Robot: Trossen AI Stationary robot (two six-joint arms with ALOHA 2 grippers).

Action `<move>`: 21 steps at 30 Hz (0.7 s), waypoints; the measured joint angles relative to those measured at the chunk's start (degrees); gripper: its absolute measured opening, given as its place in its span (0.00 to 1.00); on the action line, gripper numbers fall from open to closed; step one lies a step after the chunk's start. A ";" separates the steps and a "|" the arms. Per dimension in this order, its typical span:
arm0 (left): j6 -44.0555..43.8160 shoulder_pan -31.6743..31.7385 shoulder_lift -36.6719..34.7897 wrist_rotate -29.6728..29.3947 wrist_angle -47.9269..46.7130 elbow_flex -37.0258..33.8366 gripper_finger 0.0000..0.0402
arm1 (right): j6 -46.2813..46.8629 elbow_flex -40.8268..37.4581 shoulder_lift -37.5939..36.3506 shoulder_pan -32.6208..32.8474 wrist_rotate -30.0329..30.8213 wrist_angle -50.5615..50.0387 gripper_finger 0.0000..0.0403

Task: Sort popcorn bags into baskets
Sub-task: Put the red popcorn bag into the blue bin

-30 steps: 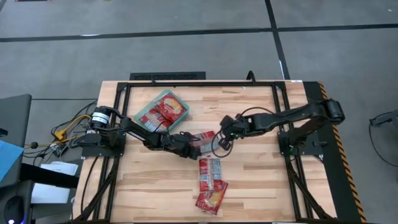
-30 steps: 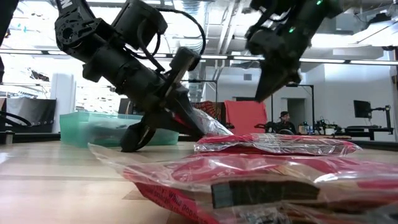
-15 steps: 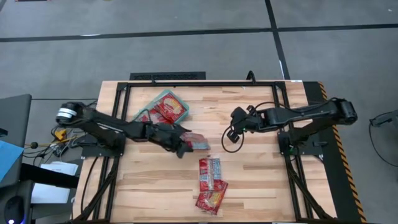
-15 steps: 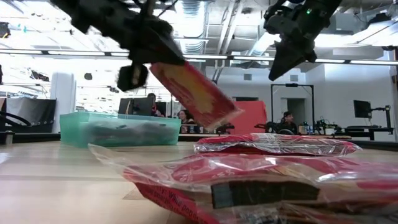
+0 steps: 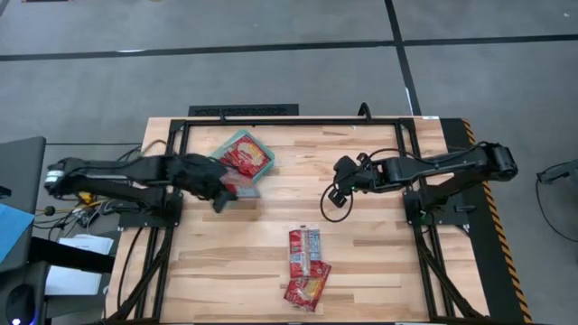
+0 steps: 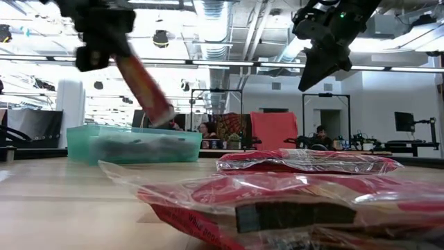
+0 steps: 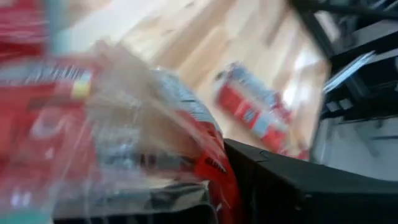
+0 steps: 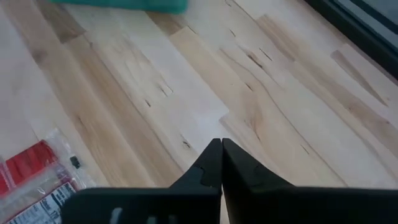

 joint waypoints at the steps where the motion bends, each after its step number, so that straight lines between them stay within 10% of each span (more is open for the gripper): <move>1: 1.44 0.97 -1.92 0.07 -2.82 0.00 0.00 | -0.04 0.00 -0.02 0.00 0.07 0.10 0.05; 21: 11.32 8.52 -4.67 -2.70 -23.77 0.02 0.00 | -1.68 0.00 0.04 -0.72 0.72 1.65 0.08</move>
